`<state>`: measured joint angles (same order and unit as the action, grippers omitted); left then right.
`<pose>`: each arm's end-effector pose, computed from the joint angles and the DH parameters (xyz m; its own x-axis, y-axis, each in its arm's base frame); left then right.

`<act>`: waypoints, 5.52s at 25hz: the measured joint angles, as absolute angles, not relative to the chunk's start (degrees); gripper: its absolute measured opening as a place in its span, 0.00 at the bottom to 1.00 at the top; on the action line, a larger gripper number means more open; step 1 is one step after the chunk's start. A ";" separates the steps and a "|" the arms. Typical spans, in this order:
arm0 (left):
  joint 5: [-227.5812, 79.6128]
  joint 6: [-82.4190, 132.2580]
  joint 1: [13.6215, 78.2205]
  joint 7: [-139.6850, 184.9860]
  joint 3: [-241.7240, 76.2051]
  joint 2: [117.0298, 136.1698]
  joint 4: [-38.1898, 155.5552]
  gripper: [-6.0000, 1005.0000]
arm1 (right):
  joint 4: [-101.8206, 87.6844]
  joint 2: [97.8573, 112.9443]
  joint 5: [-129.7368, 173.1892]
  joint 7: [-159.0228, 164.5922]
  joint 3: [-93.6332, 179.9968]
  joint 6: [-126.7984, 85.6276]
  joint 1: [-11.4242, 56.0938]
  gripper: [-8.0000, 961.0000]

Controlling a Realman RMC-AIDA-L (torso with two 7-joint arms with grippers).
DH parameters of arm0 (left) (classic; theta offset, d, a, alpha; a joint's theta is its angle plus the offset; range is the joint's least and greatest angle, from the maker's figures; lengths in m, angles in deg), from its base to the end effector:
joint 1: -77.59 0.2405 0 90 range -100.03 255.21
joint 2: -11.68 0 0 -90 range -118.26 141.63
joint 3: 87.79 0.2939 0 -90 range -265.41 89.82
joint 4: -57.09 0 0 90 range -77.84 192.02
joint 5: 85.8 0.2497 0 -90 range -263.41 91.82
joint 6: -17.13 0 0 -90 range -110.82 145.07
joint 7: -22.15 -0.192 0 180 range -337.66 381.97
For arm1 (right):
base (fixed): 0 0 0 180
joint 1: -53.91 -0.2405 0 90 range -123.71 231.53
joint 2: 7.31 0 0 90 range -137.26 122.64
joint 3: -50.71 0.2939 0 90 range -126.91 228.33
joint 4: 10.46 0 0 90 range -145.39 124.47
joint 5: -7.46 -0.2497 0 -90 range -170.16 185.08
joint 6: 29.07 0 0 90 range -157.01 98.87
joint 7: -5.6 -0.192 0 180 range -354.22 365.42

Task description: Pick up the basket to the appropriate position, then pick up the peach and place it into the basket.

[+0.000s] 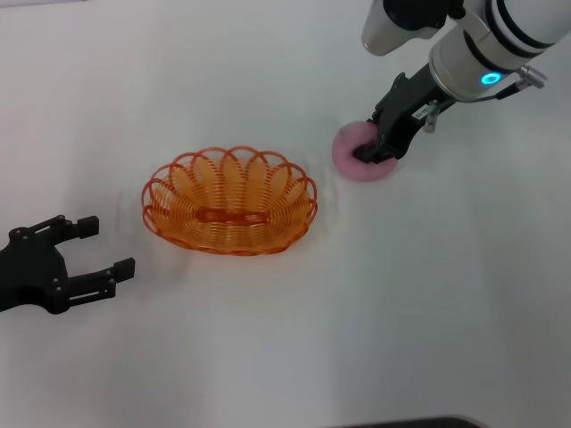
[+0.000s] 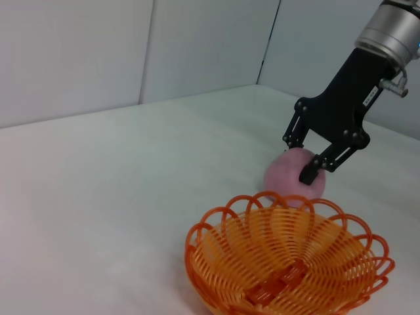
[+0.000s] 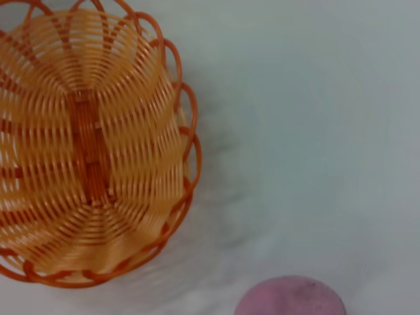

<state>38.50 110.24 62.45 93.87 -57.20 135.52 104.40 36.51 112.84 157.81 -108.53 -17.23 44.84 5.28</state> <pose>-0.3843 0.2993 -0.0513 0.7962 0.4117 0.4434 0.5518 -0.7945 -0.2533 0.2353 0.4762 -0.1066 0.8892 -0.3381 0.3083 -0.2451 -0.9209 -0.3030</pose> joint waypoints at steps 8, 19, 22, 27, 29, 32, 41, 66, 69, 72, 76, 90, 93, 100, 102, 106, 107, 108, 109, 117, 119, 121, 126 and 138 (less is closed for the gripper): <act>38.50 110.20 62.26 93.87 -57.20 135.52 104.37 0.85 | 44.96 112.83 155.17 -108.66 -16.22 51.30 7.37 0.39; 38.47 110.38 62.06 93.94 -57.48 135.39 104.44 0.85 | 51.45 112.75 153.32 -109.24 -15.21 57.07 8.75 0.39; 38.46 110.27 62.00 93.96 -57.47 135.37 104.46 0.85 | 51.53 112.74 153.01 -109.19 -15.20 57.08 8.75 0.39; 38.43 110.20 61.83 93.96 -57.47 135.35 104.47 0.85 | 51.82 112.75 150.99 -108.90 -15.75 57.25 8.68 0.39; 38.42 110.21 61.83 93.96 -57.47 135.34 104.55 0.85 | 51.88 112.78 150.11 -108.83 -16.20 57.33 8.50 0.39; 38.40 110.31 61.84 93.96 -57.47 135.34 104.59 0.85 | 51.91 112.90 148.69 -108.80 -17.22 57.24 8.19 0.39; 38.39 110.25 61.86 93.96 -57.47 135.34 104.50 0.85 | 51.94 113.33 144.02 -109.16 -24.61 55.58 7.30 0.40; 38.39 110.19 61.86 93.96 -57.47 135.44 104.46 0.85 | 47.02 113.29 137.71 -108.37 -36.14 48.49 5.67 0.46; 38.39 110.15 61.87 93.96 -57.47 135.44 104.41 0.85 | 46.83 113.28 137.71 -107.98 -36.19 47.89 5.74 0.47; 38.39 110.08 61.93 93.96 -57.47 135.46 104.37 0.85 | 46.11 113.23 137.64 -107.94 -36.19 47.42 5.73 0.47; 38.39 110.25 62.01 93.96 -57.47 135.53 104.37 0.85 | 45.48 113.11 137.03 -107.92 -36.17 47.23 5.62 0.57; 38.39 110.37 62.12 93.96 -57.47 135.52 104.38 0.85 | 45.73 113.10 136.27 -107.86 -36.16 47.13 5.99 0.97; 38.39 110.34 62.03 93.96 -57.47 135.52 104.37 0.85 | 46.34 113.03 135.98 -107.86 -35.89 47.30 6.47 0.99; 38.39 110.29 61.89 93.96 -57.47 135.46 104.38 0.85 | 50.80 112.58 135.67 -107.21 -32.15 49.54 11.36 0.99; 38.38 110.25 61.88 93.96 -57.47 135.43 104.37 0.85 | 52.22 112.58 135.61 -106.62 -30.20 50.35 13.20 0.99; 38.36 110.07 61.82 93.96 -57.48 135.43 104.09 0.85 | 54.47 112.51 135.47 -105.70 -25.44 52.81 16.38 0.98; 38.35 110.05 61.79 93.96 -57.49 135.43 104.02 0.85 | 54.85 112.50 135.43 -105.38 -24.02 53.41 17.16 0.98; 38.35 110.04 61.78 93.96 -57.53 135.43 103.96 0.85 | 55.05 112.48 135.42 -104.99 -22.58 54.13 17.96 0.98; 38.34 110.04 61.78 93.96 -57.55 135.43 103.92 0.85 | 55.15 112.47 135.42 -104.60 -21.48 54.34 18.60 0.98; 38.30 110.02 61.63 93.97 -57.56 135.37 103.85 0.85 | 54.79 112.49 135.03 -101.71 -15.66 54.78 21.70 0.98; 38.29 110.02 61.58 94.08 -57.67 135.35 103.85 0.85 | 54.68 112.49 133.73 -100.55 -15.29 54.67 22.35 0.98; 38.30 110.03 61.49 94.21 -58.05 135.35 103.81 0.85 | 54.57 112.54 131.15 -98.35 -14.69 54.31 23.72 0.98; 38.29 110.05 61.42 94.25 -58.97 135.27 103.36 0.85 | 52.55 112.61 123.58 -90.68 -13.43 53.60 28.30 0.98; 38.65 110.21 61.42 94.27 -58.97 135.17 102.88 0.85 | 35.07 112.55 114.74 -64.97 -5.21 54.08 34.33 0.98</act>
